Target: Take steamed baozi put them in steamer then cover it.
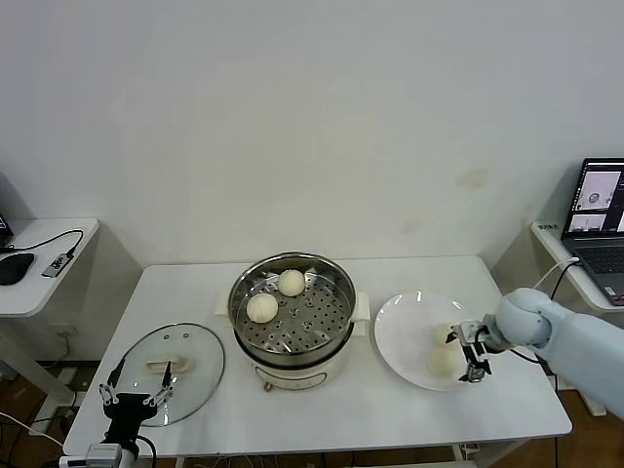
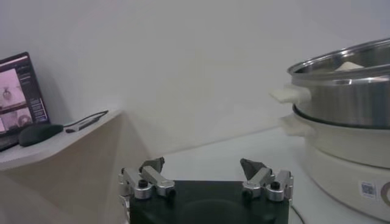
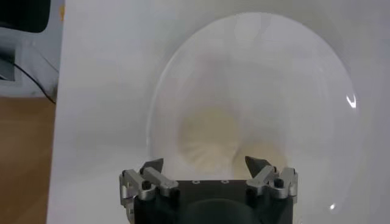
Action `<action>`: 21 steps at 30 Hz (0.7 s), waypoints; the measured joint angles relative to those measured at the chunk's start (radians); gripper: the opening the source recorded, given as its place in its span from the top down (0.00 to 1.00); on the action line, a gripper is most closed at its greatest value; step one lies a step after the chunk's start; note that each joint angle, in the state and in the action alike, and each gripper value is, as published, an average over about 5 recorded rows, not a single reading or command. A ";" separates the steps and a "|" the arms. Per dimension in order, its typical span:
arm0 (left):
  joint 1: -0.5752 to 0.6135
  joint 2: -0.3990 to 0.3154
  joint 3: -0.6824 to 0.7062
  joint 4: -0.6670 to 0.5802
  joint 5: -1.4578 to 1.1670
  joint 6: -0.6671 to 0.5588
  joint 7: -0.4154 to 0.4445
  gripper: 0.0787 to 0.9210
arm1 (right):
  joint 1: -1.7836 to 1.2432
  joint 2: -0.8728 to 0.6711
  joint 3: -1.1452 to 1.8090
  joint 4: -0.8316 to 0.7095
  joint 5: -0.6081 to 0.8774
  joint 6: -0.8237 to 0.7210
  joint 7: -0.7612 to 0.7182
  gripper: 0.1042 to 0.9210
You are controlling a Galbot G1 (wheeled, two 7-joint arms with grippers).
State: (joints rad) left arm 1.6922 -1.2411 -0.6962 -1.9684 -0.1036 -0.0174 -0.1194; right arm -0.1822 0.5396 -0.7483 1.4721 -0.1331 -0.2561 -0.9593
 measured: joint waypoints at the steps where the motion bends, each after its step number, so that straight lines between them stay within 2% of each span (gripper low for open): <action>1: -0.001 -0.001 0.000 0.001 0.000 0.000 0.000 0.12 | 0.001 0.007 -0.002 -0.006 0.000 0.000 0.000 0.12; 8: -0.003 0.000 -0.003 0.006 0.001 -0.001 0.000 0.12 | 0.016 0.051 -0.022 -0.042 0.003 -0.009 -0.003 0.14; 21: -0.006 0.000 -0.011 0.008 -0.007 0.001 -0.001 0.12 | 0.054 0.088 -0.053 -0.076 0.027 -0.034 -0.034 0.35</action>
State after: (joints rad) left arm 1.6862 -1.2408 -0.7069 -1.9608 -0.1102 -0.0167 -0.1207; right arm -0.1285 0.6280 -0.8011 1.3966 -0.1056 -0.2899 -0.9930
